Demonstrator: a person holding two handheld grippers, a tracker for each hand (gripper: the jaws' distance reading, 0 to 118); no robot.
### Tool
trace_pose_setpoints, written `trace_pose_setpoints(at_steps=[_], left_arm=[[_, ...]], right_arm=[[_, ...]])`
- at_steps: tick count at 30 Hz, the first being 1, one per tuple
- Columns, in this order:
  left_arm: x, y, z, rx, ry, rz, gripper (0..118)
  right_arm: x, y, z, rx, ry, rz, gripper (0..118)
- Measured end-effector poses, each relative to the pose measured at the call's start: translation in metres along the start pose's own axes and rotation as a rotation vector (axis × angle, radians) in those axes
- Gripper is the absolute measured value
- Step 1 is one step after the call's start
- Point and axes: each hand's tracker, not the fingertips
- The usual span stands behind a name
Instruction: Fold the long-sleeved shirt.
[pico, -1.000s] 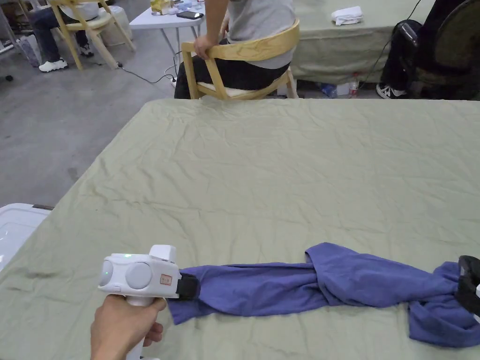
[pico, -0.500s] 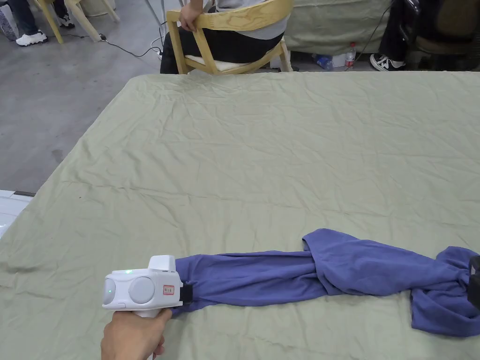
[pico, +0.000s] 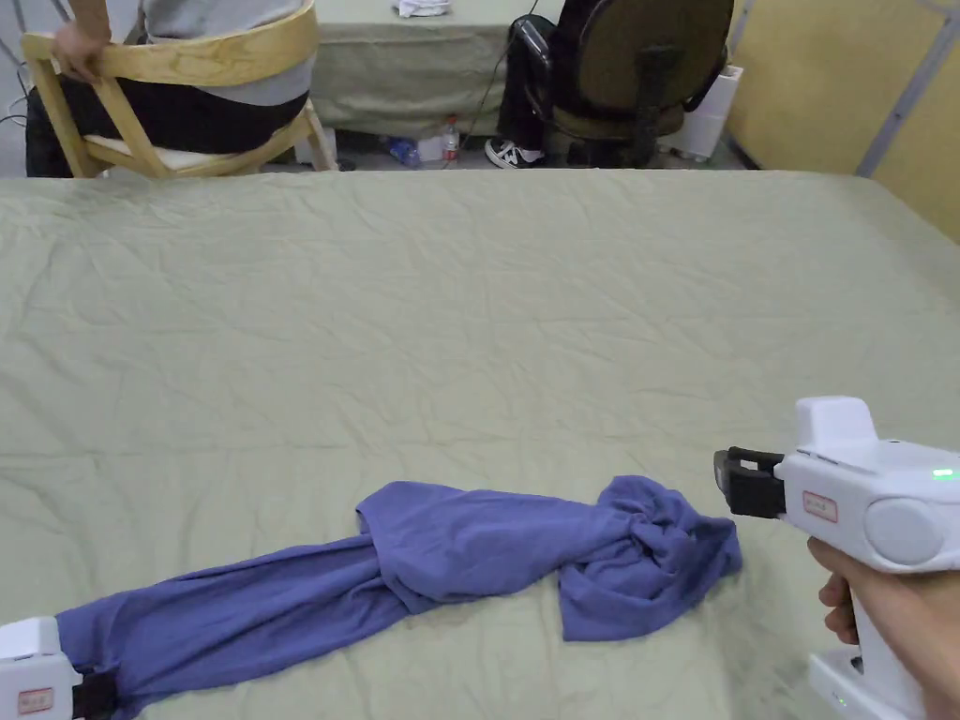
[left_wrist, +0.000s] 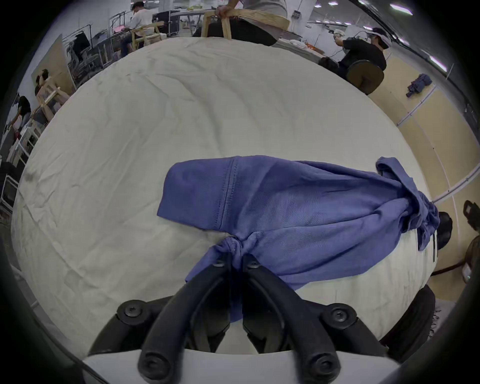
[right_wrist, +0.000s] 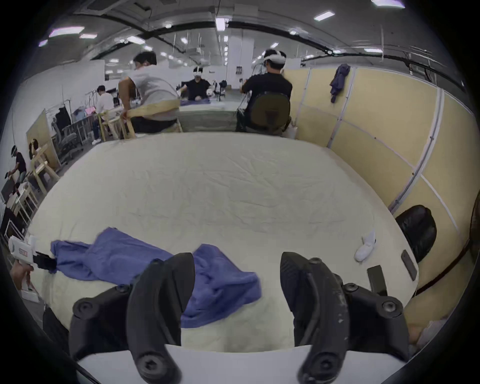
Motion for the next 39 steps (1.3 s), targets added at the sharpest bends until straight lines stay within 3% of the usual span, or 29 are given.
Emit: trace_pose_setpoints(at_steps=[6, 8, 10, 13, 16, 20, 22, 23, 24, 25, 27, 29, 39], left_arm=[[0.0, 0.002, 0.001, -0.011, -0.006, 0.017, 6], [0.001, 0.002, 0.001, -0.014, -0.008, 0.026, 6], [0.002, 0.003, 0.001, -0.018, -0.006, 0.028, 6], [0.006, 0.004, 0.002, -0.024, 0.002, 0.024, 6], [0.008, 0.007, 0.001, -0.032, 0.008, 0.015, 6], [0.009, 0.007, 0.002, -0.032, 0.016, 0.002, 6], [0.011, 0.005, 0.005, -0.022, 0.022, 0.0, 6], [0.011, 0.004, 0.008, -0.014, 0.026, -0.006, 6], [0.012, 0.004, 0.013, -0.003, 0.029, -0.011, 6], [0.013, 0.003, 0.018, 0.011, 0.031, -0.014, 6], [0.011, 0.003, 0.03, 0.045, 0.024, -0.005, 6], [0.011, 0.007, 0.05, 0.099, 0.007, 0.001, 6], [0.04, 0.064, 0.197, 0.459, -0.077, -0.154, 6]], right_arm=[[0.029, -0.003, -0.092, -0.25, 0.092, 0.119, 73], [0.025, -0.016, -0.123, -0.327, 0.099, 0.146, 63], [0.022, -0.033, -0.148, -0.401, 0.133, 0.111, 46], [0.012, -0.059, -0.176, -0.474, 0.166, 0.084, 51], [0.011, -0.061, -0.168, -0.383, 0.098, 0.121, 63], [0.033, -0.064, -0.172, -0.409, 0.152, -0.087, 68], [0.027, -0.059, -0.167, -0.444, 0.103, -0.116, 65], [0.022, -0.058, -0.163, -0.439, 0.079, -0.125, 57], [0.015, -0.057, -0.157, -0.41, 0.112, -0.123, 39], [0.009, -0.057, -0.153, -0.374, 0.134, -0.105, 13], [0.0, -0.053, -0.137, -0.328, 0.092, -0.041, 13], [-0.002, -0.046, -0.119, -0.257, 0.136, -0.022, 13], [-0.009, 0.051, 0.032, 0.126, 0.157, 0.048, 13]])
